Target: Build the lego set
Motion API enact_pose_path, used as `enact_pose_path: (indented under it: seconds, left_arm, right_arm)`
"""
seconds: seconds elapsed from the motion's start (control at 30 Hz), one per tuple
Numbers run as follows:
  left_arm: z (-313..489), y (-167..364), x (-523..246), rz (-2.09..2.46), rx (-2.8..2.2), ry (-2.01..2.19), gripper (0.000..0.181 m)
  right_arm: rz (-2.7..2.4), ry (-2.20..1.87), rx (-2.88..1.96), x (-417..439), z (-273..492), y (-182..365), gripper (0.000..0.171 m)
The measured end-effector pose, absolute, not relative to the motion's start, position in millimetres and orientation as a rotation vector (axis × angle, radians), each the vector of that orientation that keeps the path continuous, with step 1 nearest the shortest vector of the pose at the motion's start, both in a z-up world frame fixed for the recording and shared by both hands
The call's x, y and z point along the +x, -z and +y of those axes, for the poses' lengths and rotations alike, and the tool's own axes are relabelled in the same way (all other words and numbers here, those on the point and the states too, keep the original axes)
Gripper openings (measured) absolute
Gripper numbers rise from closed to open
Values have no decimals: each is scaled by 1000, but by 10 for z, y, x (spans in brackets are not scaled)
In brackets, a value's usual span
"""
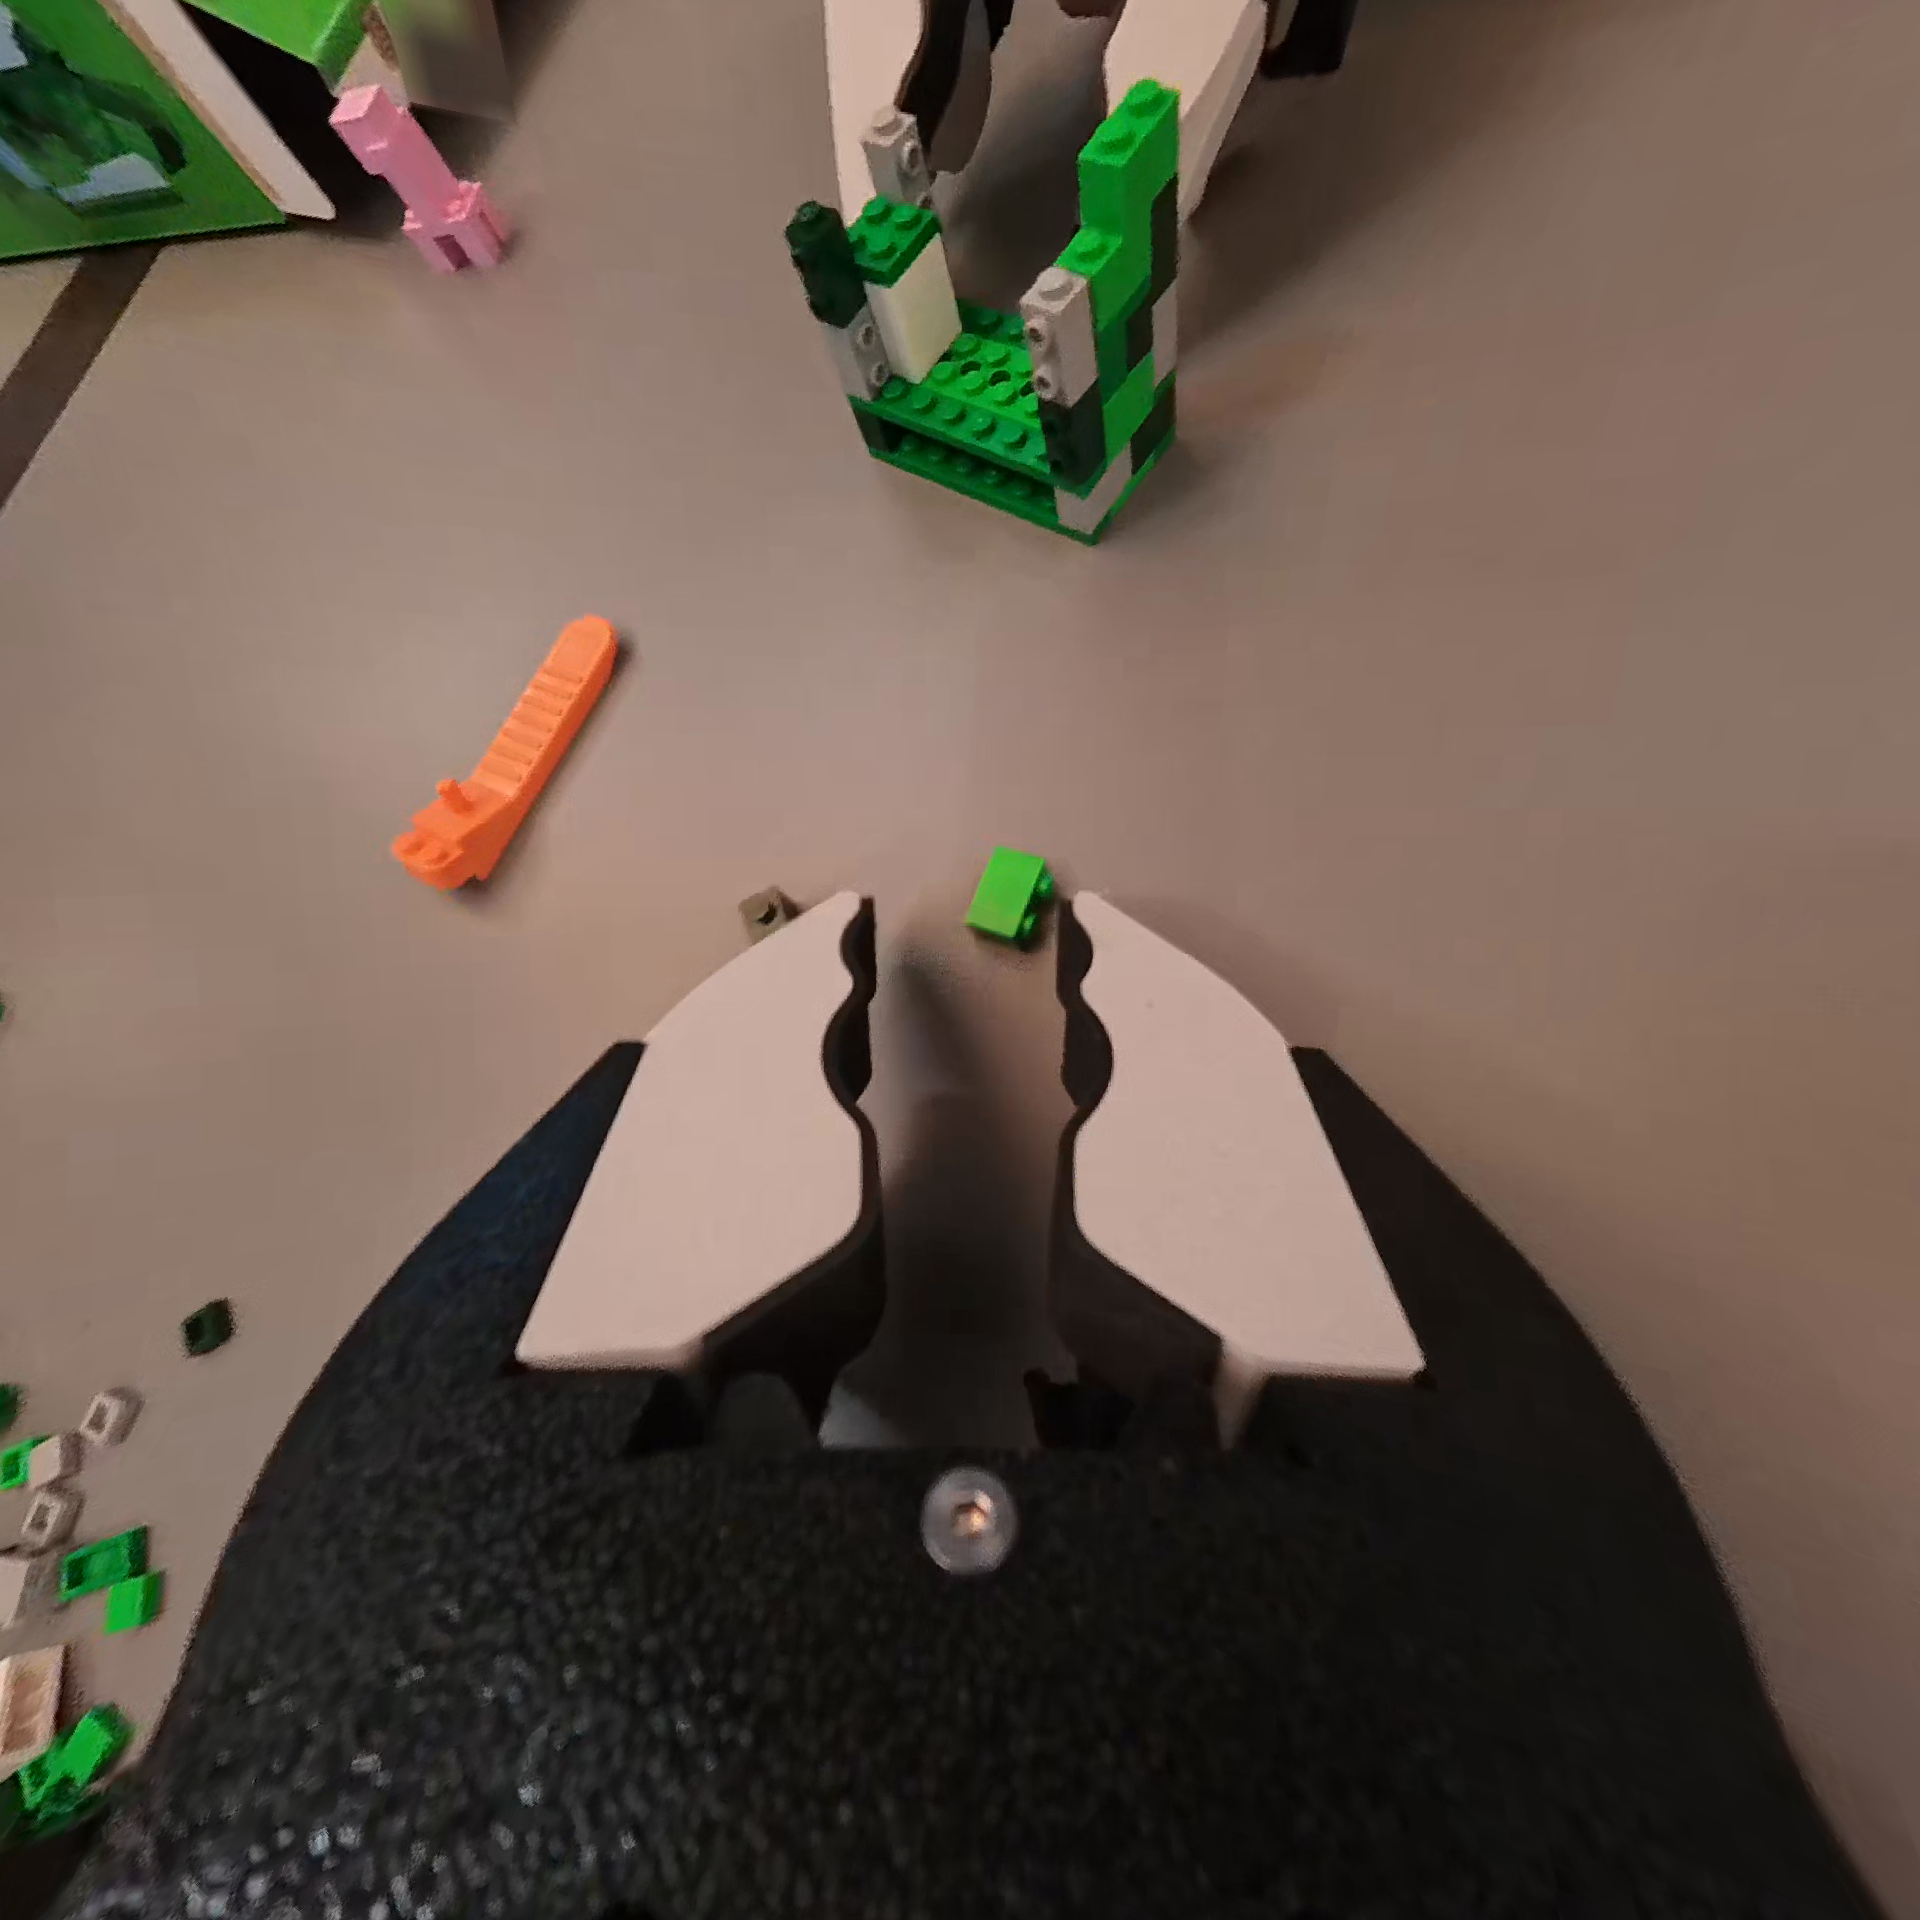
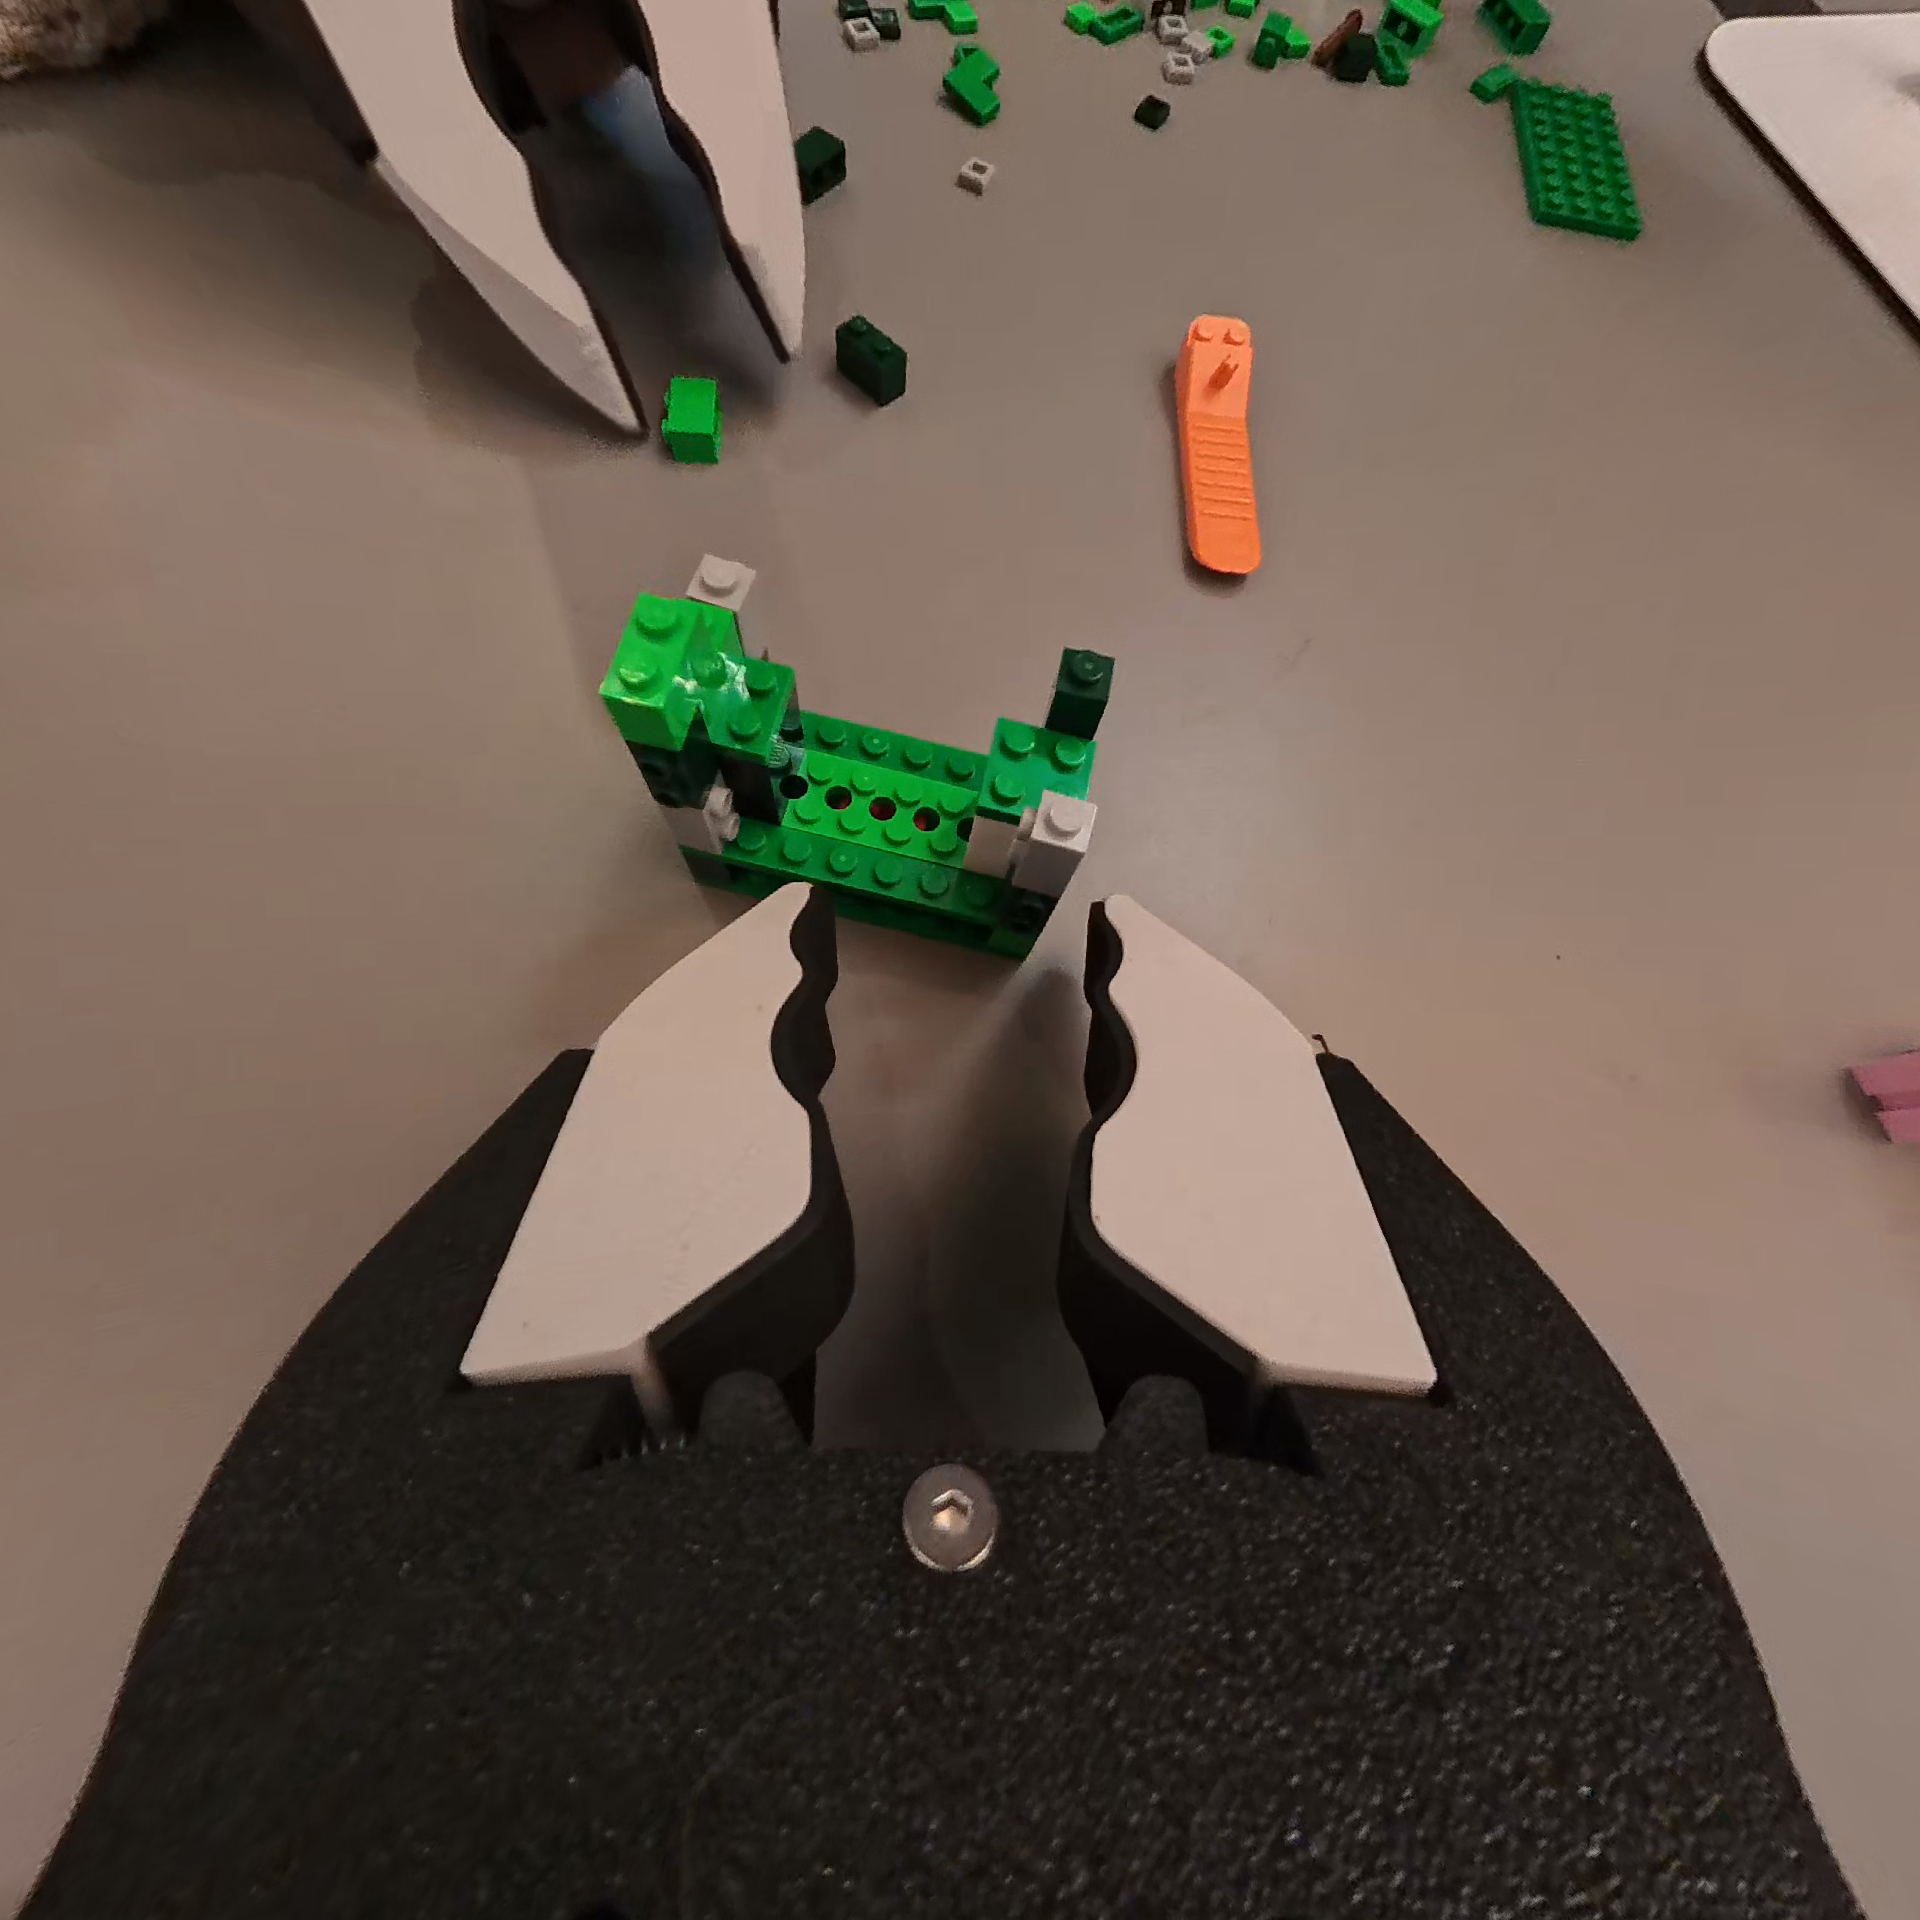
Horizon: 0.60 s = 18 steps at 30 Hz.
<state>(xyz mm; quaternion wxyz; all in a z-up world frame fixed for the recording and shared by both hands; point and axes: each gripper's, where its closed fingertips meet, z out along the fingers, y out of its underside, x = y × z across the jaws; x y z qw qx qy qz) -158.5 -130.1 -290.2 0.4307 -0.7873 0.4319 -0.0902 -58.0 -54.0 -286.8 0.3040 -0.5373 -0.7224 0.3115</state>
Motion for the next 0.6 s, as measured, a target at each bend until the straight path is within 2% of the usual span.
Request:
enact_pose_path:
  seconds: [0.17,0.3,0.6]
  left_arm:
    - [-1136,2718,-1860,879,-1980,131,24]
    - [-1065,2498,-2025,676,-1959,214,22]
    - [-988,2820,-1942,790,-2042,10,19]
  right_arm:
    - [-1895,-847,-1435,-586,-525,2848,44]
    - [-1873,-874,-1440,-590,-513,2818,42]
    - [-1714,-849,-1462,-642,-334,2702,39]
